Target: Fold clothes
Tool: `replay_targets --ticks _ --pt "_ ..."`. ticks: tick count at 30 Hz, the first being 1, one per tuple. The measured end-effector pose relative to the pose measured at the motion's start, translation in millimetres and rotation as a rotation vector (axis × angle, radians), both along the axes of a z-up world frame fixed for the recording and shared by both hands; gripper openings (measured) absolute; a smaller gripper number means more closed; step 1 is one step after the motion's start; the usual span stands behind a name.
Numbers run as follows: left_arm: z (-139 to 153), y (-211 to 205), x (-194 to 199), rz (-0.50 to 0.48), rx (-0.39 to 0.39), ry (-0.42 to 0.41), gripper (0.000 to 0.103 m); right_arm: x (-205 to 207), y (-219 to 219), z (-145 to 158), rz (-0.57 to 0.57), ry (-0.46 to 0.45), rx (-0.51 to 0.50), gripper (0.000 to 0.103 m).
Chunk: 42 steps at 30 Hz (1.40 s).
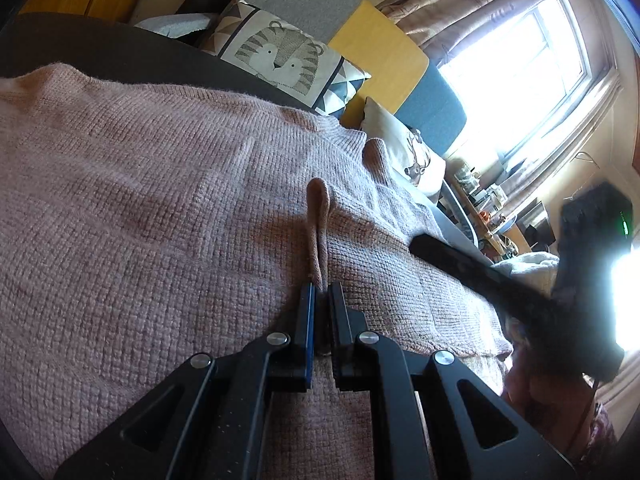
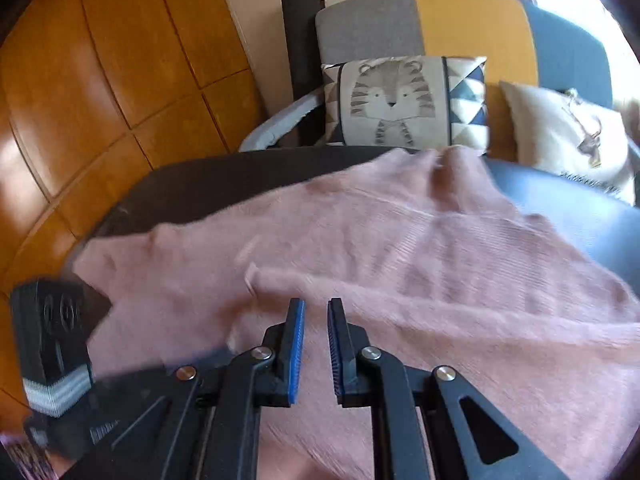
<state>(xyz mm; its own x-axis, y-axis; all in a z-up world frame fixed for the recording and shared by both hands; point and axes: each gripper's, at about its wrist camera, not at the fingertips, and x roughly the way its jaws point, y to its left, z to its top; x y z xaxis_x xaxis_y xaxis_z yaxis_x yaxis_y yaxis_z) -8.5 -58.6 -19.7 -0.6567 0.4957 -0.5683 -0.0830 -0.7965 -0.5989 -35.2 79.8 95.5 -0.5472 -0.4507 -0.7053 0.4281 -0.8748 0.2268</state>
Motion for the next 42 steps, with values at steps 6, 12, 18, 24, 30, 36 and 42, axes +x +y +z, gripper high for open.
replay_targets --ticks 6,12,18,24,30,36,42 --pt "2 -1 1 0.003 -0.003 -0.008 0.009 12 -11 -25 0.044 -0.001 0.170 0.011" --pt "25 -25 8 0.080 0.005 -0.002 0.010 18 -18 -30 0.029 0.047 0.213 0.012" --pt "55 -141 29 0.353 0.068 0.047 0.069 14 -12 -31 0.020 0.036 0.184 0.015" --pt "34 -297 87 0.918 0.189 -0.027 0.076 15 -9 -31 0.018 0.030 0.170 0.016" --pt "35 -374 111 1.110 0.045 -0.095 0.076 14 -10 -32 0.019 0.030 0.170 0.016" --pt "23 -418 95 1.095 0.010 -0.225 0.076 16 -8 -32 0.021 0.035 0.177 0.016" --pt "16 -433 78 1.031 0.066 -0.216 0.076 17 -11 -32 0.018 0.042 0.189 0.016"
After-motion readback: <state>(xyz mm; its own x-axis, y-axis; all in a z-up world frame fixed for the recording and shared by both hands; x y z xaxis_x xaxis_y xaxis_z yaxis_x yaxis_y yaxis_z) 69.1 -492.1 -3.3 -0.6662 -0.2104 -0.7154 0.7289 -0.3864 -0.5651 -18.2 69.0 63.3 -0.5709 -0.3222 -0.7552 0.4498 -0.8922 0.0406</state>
